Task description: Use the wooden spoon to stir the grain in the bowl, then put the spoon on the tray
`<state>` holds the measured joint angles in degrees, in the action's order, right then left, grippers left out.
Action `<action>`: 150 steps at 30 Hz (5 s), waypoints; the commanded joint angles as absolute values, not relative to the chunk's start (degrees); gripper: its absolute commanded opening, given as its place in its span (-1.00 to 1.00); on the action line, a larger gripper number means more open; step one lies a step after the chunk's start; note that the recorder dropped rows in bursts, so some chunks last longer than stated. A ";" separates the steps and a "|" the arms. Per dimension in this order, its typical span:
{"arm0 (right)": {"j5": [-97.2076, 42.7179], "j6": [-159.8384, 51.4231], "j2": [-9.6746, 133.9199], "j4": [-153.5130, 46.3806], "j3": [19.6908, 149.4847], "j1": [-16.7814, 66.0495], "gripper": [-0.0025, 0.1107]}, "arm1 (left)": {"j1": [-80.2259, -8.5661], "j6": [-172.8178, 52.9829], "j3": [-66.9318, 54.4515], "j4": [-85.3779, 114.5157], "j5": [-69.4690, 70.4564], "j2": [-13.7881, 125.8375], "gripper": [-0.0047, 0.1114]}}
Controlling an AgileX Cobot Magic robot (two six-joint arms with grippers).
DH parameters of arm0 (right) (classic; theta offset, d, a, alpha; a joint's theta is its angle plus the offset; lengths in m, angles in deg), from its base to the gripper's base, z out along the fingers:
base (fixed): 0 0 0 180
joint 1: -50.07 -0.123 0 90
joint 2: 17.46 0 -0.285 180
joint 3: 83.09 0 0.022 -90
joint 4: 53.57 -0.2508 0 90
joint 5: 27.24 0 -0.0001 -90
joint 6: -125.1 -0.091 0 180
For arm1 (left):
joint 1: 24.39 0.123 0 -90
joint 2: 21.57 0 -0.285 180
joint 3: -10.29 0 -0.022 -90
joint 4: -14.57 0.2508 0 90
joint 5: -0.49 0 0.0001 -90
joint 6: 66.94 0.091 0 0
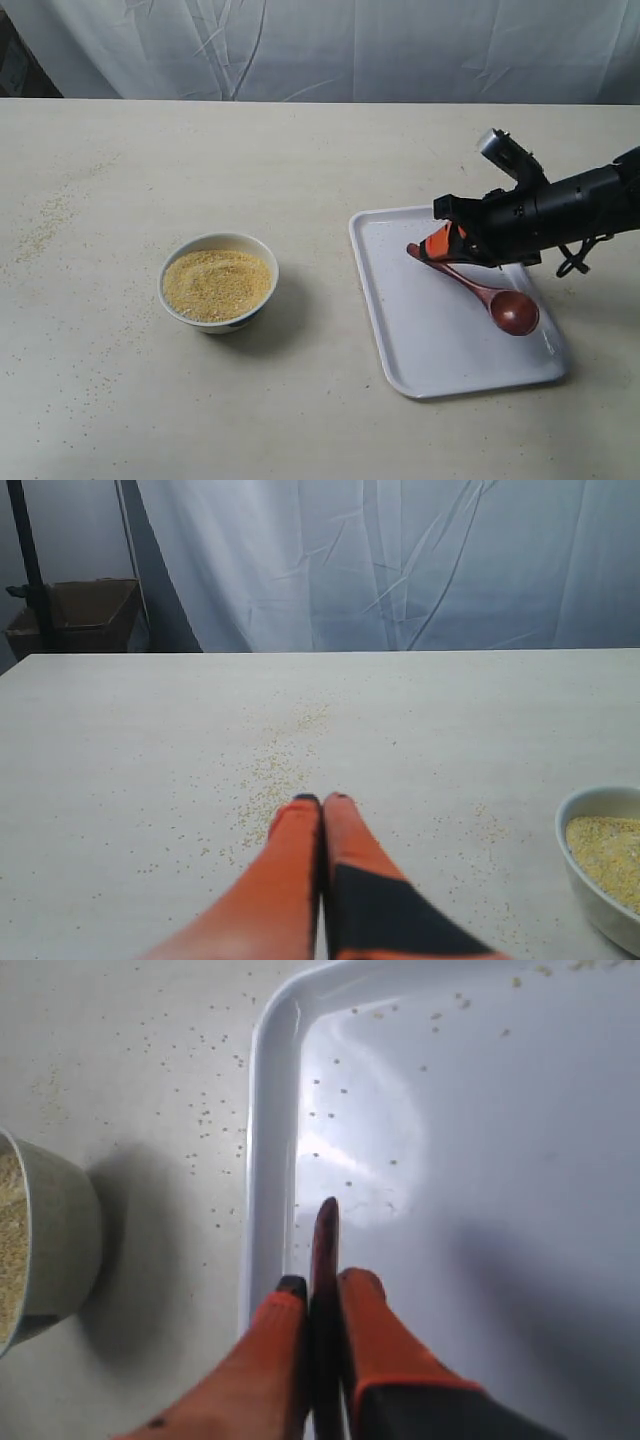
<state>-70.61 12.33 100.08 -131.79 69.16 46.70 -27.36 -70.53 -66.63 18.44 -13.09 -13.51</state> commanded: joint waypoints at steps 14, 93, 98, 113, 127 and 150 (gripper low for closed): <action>-58.20 -1.86 88.32 -111.39 69.14 46.75 -0.19 | -27.31 -70.72 -66.93 18.49 -12.74 -13.79 -0.92; -48.94 -73.06 -9.67 -49.03 28.99 58.69 -0.96 | -27.31 -70.72 -66.93 18.49 -12.74 -13.79 -0.92; -46.64 -73.06 -9.67 -49.40 23.83 58.69 -0.96 | -27.31 -70.72 -66.93 18.49 -12.74 -13.79 -0.92; -45.63 -55.22 -9.67 -49.76 19.69 58.69 -0.96 | -27.31 -70.72 -66.93 18.49 -12.74 -13.79 -0.92; -45.50 -54.90 -9.67 -50.17 19.69 58.69 -0.96 | -27.31 -70.72 -66.93 18.49 -12.74 -13.79 -0.92; -45.64 -54.90 -9.67 -55.64 19.69 53.99 -0.96 | -27.31 -70.72 -66.93 18.49 -12.74 -13.79 -0.92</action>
<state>-46.24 -55.32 -9.31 -55.16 19.79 54.14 -27.36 -70.53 -66.63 18.44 -13.09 -13.51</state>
